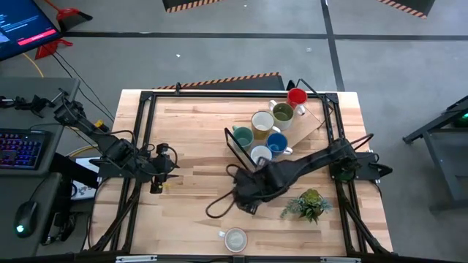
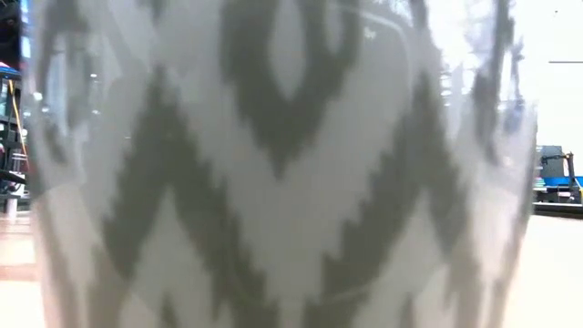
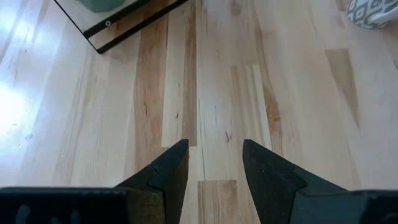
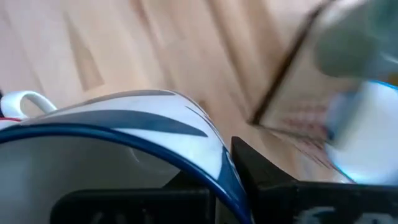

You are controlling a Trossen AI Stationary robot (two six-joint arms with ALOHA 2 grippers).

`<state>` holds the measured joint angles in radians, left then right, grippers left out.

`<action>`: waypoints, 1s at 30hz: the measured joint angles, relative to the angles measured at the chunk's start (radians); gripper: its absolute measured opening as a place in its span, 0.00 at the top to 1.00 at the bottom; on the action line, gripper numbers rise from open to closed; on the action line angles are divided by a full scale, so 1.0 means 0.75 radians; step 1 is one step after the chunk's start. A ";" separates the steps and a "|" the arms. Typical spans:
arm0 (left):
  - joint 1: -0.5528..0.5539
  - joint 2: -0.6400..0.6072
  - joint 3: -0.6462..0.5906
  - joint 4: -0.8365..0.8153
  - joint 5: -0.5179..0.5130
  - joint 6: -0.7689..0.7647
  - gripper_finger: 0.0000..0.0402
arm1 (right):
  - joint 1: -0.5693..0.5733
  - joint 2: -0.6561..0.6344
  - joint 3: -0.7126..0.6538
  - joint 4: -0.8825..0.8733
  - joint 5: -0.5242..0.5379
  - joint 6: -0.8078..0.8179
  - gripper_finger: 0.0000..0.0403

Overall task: Place coffee mugs
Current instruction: Put the blue patterned mug on the shelf

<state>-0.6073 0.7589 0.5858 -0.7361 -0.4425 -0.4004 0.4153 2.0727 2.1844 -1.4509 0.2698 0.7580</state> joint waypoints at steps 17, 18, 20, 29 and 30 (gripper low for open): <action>0.000 0.009 0.000 -0.011 0.003 -0.022 0.65 | -0.168 -0.472 -0.205 -0.157 0.565 0.329 0.99; 0.000 0.009 0.000 -0.009 0.002 -0.022 0.65 | -0.197 -0.522 -0.268 -0.163 0.574 0.343 0.99; 0.000 0.010 0.000 -0.011 -0.003 -0.022 0.65 | -0.248 -0.621 -0.398 -0.163 0.581 0.367 0.99; 0.000 0.009 0.000 -0.010 -0.017 -0.023 0.65 | -0.470 -1.046 -0.901 -0.159 0.459 0.537 0.99; 0.000 0.009 0.000 -0.010 -0.017 -0.023 0.65 | -0.498 -1.079 -0.948 -0.159 0.437 0.559 0.99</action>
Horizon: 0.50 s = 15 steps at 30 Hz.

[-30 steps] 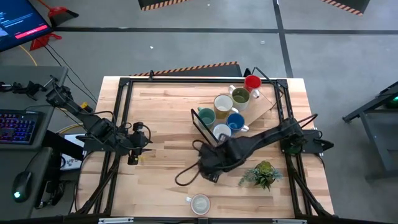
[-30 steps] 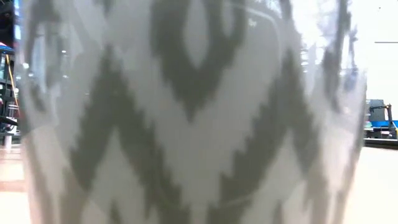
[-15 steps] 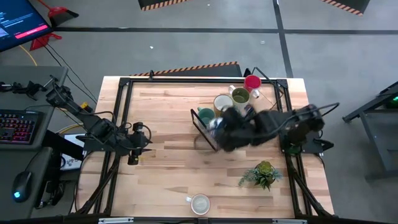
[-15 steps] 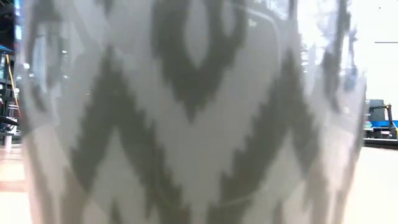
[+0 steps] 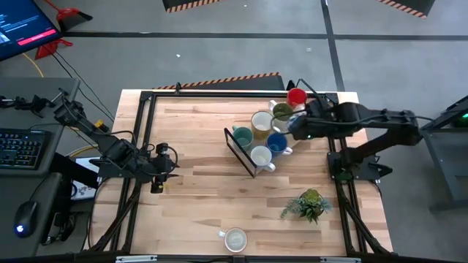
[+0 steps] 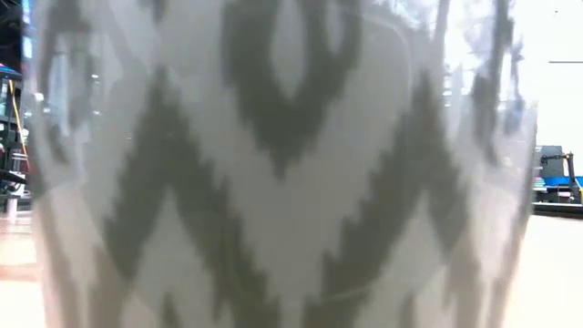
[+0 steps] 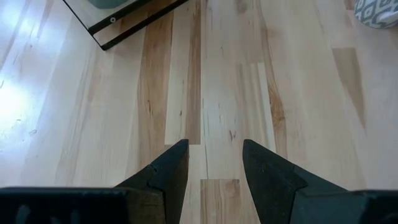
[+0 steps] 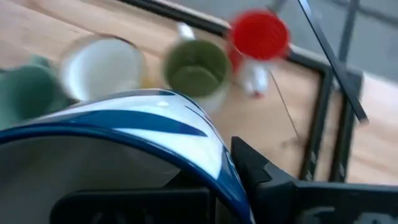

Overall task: Place coffee mugs
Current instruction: Put the blue patterned mug on the shelf

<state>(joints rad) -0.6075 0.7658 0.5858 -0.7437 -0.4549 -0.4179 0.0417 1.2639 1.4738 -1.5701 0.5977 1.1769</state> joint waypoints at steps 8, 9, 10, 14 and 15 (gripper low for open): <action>0.001 0.000 0.000 0.001 -0.005 0.001 0.65 | -0.263 -0.156 -0.347 -0.002 -0.181 0.097 0.99; 0.001 0.000 0.000 0.001 -0.005 0.001 0.65 | -0.288 -0.159 -0.384 -0.001 -0.201 0.099 0.99; 0.000 0.000 0.000 0.001 -0.005 0.000 0.65 | -0.310 -0.160 -0.417 0.001 -0.224 0.100 0.99; 0.001 0.000 0.000 0.001 -0.007 0.001 0.65 | -0.358 -0.159 -0.538 0.064 -0.284 0.100 0.99; 0.001 0.000 0.000 0.001 -0.006 0.001 0.65 | -0.369 -0.159 -0.566 0.092 -0.291 0.102 0.99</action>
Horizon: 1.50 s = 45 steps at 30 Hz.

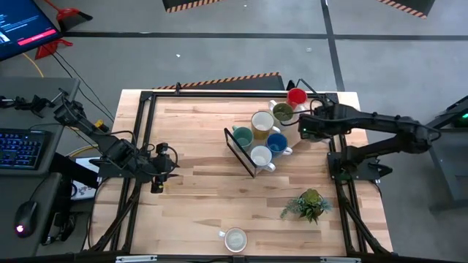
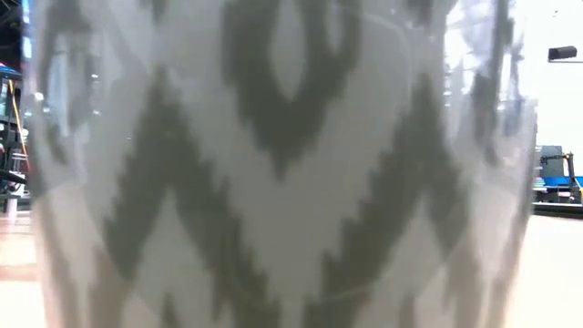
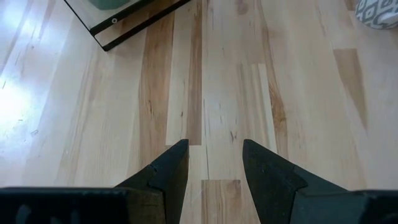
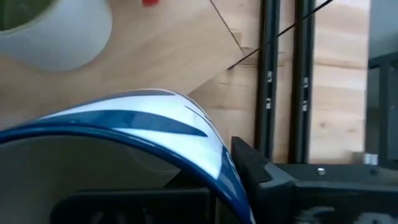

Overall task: Place coffee mugs
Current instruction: Put the blue patterned mug on the shelf

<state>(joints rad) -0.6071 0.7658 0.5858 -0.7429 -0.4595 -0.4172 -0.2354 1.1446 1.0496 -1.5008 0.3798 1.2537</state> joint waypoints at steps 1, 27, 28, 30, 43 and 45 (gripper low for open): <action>0.000 0.000 0.000 0.000 -0.001 0.000 0.65 | -0.013 0.000 -0.025 0.027 0.000 0.005 0.99; 0.000 0.000 0.000 0.011 0.005 -0.001 0.65 | -0.668 0.000 -0.214 0.403 -0.261 -0.310 0.99; 0.000 0.000 0.000 0.012 0.006 -0.002 0.65 | -0.688 0.000 -0.214 0.403 -0.285 -0.317 0.99; 0.000 0.000 0.000 0.011 0.006 -0.002 0.65 | -0.719 0.000 -0.214 0.409 -0.312 -0.329 0.99; 0.000 0.000 0.000 0.011 0.006 -0.002 0.65 | -0.846 0.067 -0.214 0.444 -0.407 -0.393 0.99; 0.000 0.000 0.000 0.011 0.006 -0.002 0.65 | -0.853 0.093 -0.214 0.459 -0.408 -0.420 0.99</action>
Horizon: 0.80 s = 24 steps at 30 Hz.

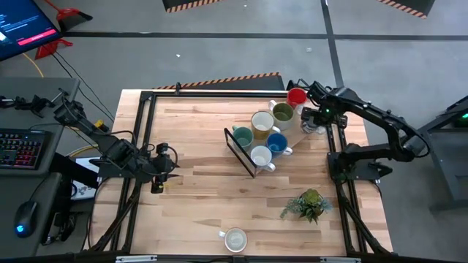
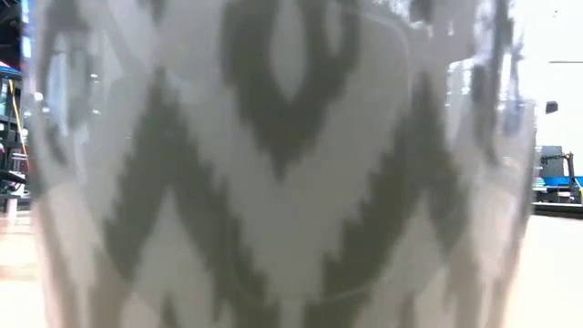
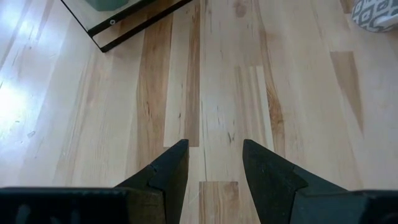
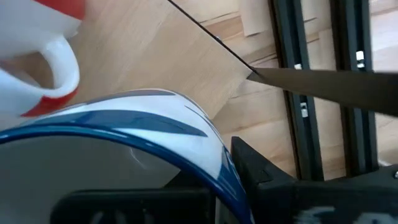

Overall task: Place coffee mugs
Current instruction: Put the blue patterned mug on the shelf

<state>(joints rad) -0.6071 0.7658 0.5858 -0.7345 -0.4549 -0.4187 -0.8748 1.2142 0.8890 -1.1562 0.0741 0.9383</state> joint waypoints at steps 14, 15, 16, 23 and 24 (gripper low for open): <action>0.000 0.000 0.000 0.000 0.007 -0.079 0.65 | -0.022 0.086 0.001 0.132 0.044 -0.062 0.92; 0.000 0.000 0.000 0.000 0.007 -0.079 0.65 | -0.021 0.086 0.001 0.131 0.043 -0.062 0.91; 0.000 0.000 0.000 0.000 0.007 -0.076 0.65 | -0.021 0.086 0.001 0.129 0.040 -0.063 0.91; 0.000 0.000 0.000 0.000 0.009 -0.053 0.65 | -0.021 0.085 0.001 0.126 0.033 -0.086 0.91; 0.000 0.000 0.000 0.000 0.010 -0.054 0.65 | -0.021 0.085 0.001 0.126 0.033 -0.086 0.91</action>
<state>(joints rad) -0.6071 0.7658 0.5858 -0.7345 -0.4477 -0.4593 -0.8906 1.2779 0.8898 -1.0618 0.0984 0.8738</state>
